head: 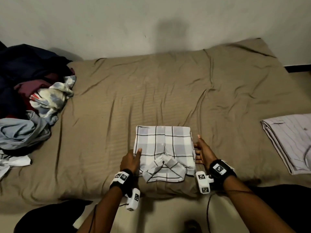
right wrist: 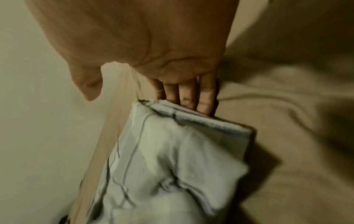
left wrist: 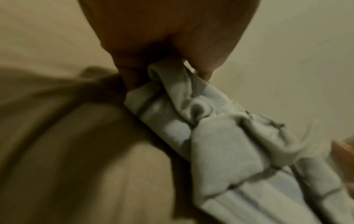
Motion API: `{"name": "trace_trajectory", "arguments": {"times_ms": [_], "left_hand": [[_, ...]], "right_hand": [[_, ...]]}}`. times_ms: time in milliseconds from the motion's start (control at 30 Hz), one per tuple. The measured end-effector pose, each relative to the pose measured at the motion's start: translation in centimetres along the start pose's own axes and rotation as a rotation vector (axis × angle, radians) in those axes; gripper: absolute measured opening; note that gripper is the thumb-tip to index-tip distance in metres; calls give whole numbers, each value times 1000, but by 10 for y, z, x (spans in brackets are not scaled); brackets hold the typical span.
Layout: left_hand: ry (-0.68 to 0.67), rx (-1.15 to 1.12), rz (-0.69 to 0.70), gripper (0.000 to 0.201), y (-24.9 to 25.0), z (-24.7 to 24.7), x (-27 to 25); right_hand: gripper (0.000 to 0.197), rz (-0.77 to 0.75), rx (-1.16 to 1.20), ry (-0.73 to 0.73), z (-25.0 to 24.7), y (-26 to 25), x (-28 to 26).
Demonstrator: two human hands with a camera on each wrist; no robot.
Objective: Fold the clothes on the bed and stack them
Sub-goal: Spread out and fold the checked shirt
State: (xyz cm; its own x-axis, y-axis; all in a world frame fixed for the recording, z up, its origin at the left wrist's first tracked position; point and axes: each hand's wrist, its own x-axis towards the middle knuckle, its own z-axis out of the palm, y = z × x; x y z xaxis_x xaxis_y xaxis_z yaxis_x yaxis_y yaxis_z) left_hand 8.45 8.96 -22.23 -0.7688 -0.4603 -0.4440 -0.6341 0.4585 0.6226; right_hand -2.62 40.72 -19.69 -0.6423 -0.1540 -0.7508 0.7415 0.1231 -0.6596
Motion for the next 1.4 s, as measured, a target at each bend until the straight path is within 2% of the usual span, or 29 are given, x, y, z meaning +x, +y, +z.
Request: {"name": "trace_trajectory", "arguments": {"times_ms": [100,133,233,300,367,433,533,633,700,767,800,833,900,933,1033,1100,1200,1300,1400], "left_hand": [[-49,-105,-47,54,-3,-1,-2],[-67,-160,-52,55,-5,-1,-4],[-66,-371,-98,73,-13,1,-3],[-43,-428,-86,75,-13,4,-6],[-19,-363,-39,62,-2,6,-21],[-6,-149,-1,47,1,16,-36],[-7,153,4,49,3,27,-57],[127,210,-4,45,8,23,-73],[297,214,119,43,12,20,-84],[398,199,345,38,15,22,-93],[373,181,454,35,17,27,-95],[305,182,537,34,19,31,-99],[156,246,601,37,28,43,-104],[99,312,598,42,32,48,-104],[10,412,500,41,42,56,-98],[43,301,462,30,46,53,-94],[100,122,391,24,45,47,-97],[68,-9,344,20,37,45,-98],[-17,-130,405,18,34,47,-94]], "right_hand": [[66,-186,-51,-41,7,8,-4],[57,-228,-65,-43,9,11,-5],[25,-302,-69,-28,12,4,-11],[20,-330,-105,1,9,-1,-8],[14,-346,-168,58,1,0,1],[12,-386,-354,120,-10,6,9],[25,-376,-771,241,-16,23,8],[29,-407,-900,381,-9,32,-8],[25,-522,-1053,517,-3,39,-19],[24,-751,-1108,593,5,43,-29],[26,-844,-1073,552,11,44,-34],[29,-883,-1011,443,20,45,-39],[35,-853,-922,193,35,46,-42],[39,-819,-919,123,41,48,-41],[45,-785,-1027,71,46,56,-37],[40,-781,-1051,73,43,59,-36],[26,-768,-1029,53,39,58,-35],[22,-747,-1047,-26,40,55,-39],[19,-706,-1047,-66,41,49,-42]]}}
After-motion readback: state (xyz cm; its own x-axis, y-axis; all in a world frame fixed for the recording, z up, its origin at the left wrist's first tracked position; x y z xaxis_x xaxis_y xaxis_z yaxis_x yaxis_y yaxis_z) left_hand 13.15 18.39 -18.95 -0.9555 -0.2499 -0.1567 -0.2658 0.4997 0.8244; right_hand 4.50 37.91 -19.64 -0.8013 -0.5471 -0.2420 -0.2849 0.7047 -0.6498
